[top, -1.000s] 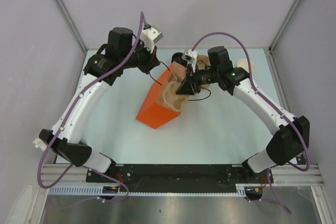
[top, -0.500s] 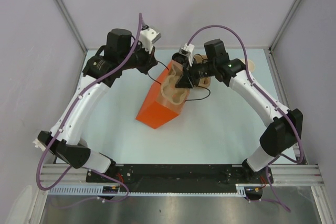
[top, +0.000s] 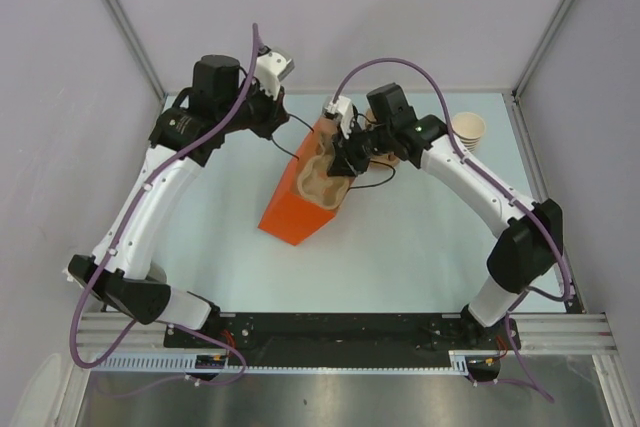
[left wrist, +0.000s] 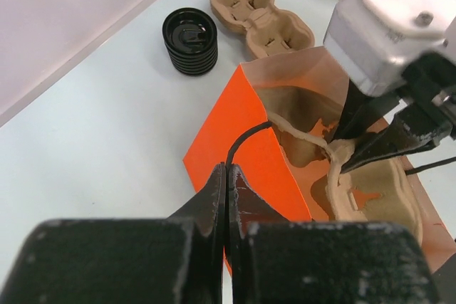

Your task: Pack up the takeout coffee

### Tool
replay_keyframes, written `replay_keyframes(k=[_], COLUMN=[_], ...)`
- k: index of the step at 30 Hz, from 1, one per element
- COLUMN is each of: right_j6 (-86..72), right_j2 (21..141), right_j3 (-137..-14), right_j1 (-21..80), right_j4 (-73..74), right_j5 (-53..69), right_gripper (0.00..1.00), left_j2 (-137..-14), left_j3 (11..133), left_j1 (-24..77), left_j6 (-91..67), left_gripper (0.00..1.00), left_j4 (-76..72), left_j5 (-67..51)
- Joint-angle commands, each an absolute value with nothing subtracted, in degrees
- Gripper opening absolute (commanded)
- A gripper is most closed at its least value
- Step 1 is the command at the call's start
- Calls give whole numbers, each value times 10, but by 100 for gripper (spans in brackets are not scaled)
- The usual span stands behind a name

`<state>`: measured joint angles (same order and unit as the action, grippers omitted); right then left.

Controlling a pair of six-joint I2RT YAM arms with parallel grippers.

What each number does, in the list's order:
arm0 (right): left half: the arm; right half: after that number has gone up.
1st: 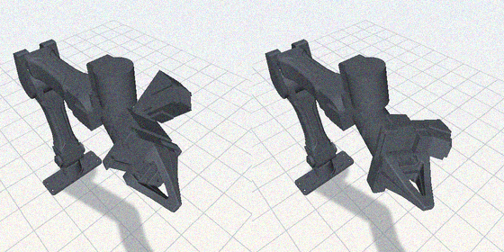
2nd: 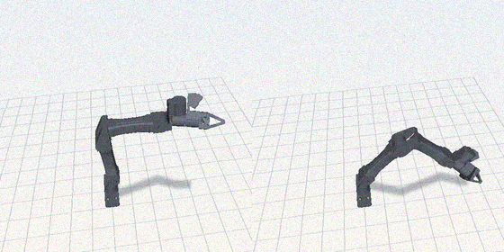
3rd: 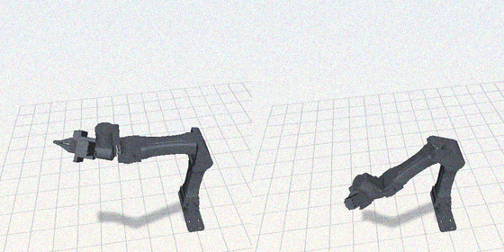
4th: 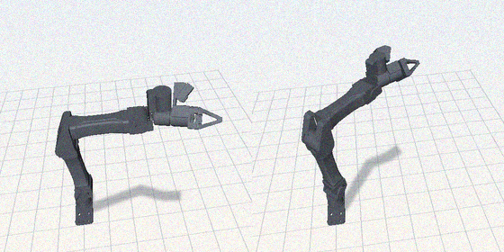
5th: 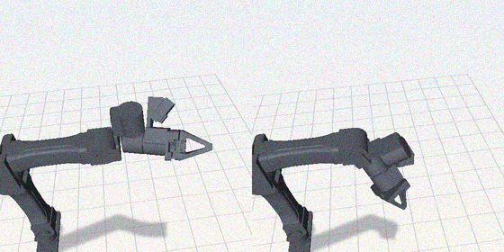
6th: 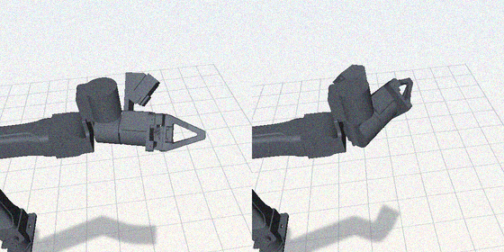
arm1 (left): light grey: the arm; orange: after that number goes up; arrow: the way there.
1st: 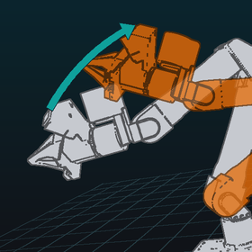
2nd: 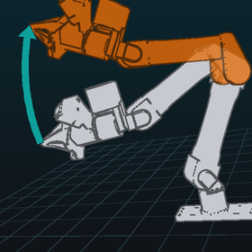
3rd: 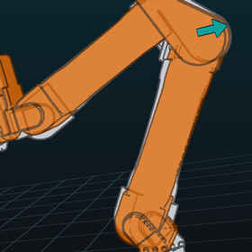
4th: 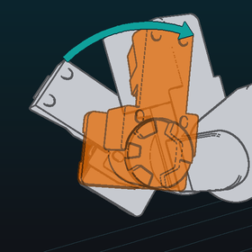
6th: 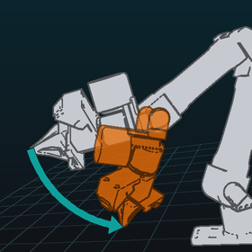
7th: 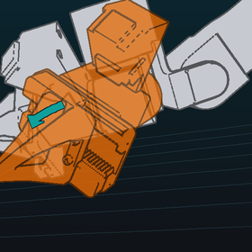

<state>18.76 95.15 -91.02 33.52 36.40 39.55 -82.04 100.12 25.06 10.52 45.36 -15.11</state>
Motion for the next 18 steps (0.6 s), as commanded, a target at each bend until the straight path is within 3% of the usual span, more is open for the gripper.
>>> replay_keyframes(k=[1, 18], right_j6=[211, 244], right_j2=[969, 1073], right_j3=[-947, -1081], right_j1=[351, 417], right_j4=[370, 494], right_j5=[353, 246], right_gripper=[28, 29], left_j2=[-797, -787], left_j3=[998, 976], left_j1=[241, 210], left_j6=[98, 114], left_gripper=[0, 1], left_j4=[444, 443], left_j5=[-139, -127])
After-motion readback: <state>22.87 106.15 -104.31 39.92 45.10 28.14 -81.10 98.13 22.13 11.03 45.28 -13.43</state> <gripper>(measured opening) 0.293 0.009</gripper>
